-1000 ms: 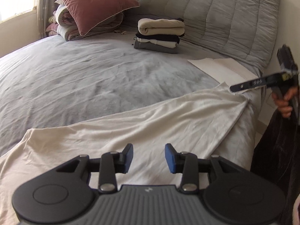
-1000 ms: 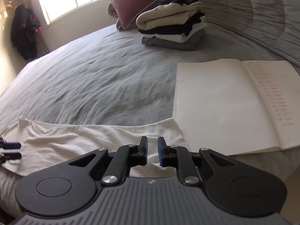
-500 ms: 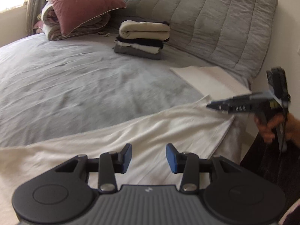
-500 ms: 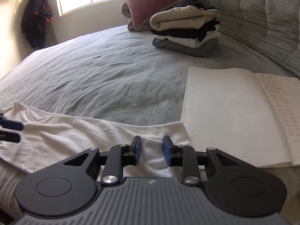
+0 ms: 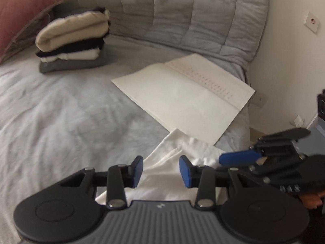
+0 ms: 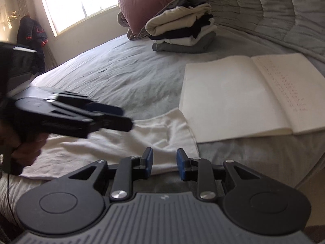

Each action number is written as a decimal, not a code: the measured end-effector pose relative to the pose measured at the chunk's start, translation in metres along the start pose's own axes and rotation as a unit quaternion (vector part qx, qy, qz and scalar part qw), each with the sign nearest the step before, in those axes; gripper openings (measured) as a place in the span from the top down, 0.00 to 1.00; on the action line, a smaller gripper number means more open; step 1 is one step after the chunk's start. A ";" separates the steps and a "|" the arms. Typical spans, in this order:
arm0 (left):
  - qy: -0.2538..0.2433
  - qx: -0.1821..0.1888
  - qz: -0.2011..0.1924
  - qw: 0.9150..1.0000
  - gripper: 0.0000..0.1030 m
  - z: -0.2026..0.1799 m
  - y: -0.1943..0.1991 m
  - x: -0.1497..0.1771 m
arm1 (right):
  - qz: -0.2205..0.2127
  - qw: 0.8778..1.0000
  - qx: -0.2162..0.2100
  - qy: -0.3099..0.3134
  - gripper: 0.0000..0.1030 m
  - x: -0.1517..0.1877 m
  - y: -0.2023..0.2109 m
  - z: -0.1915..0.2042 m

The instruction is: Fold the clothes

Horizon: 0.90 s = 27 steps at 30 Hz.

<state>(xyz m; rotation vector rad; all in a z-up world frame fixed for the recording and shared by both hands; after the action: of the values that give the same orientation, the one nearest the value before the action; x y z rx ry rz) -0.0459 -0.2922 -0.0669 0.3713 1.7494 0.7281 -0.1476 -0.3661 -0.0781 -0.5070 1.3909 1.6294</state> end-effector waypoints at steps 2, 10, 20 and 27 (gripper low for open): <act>0.000 0.008 0.009 1.000 0.62 -0.003 -0.010 -0.002 | -0.001 1.000 -0.007 -0.011 0.71 0.001 0.000 -0.003; -0.032 0.010 0.043 0.999 0.75 -0.015 -0.030 -0.001 | -0.007 1.000 -0.007 0.002 0.71 0.003 -0.006 -0.007; -0.011 0.006 -0.026 1.000 0.97 -0.019 -0.021 -0.005 | -0.023 0.998 0.014 0.052 0.97 0.008 0.002 0.001; 0.007 0.011 -0.070 0.997 0.97 -0.024 -0.014 -0.019 | -0.040 0.996 0.043 0.063 0.98 0.001 0.021 0.005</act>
<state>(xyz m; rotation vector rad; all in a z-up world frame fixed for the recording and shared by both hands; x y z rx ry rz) -0.0615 -0.3205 -0.0578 0.2556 1.7787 0.6131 -0.1640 -0.3602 -0.0663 -0.6158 1.5063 1.4891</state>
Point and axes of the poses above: each gripper's, at about its wrist camera, not at the fingertips, and y roughly against the way its jaws point, z to its left, x to its underside, the point moved 7 cm from there along -y, roughly the way its jaws point, and after that the axes turned 4 degrees about -z, right-handed, at the moved point
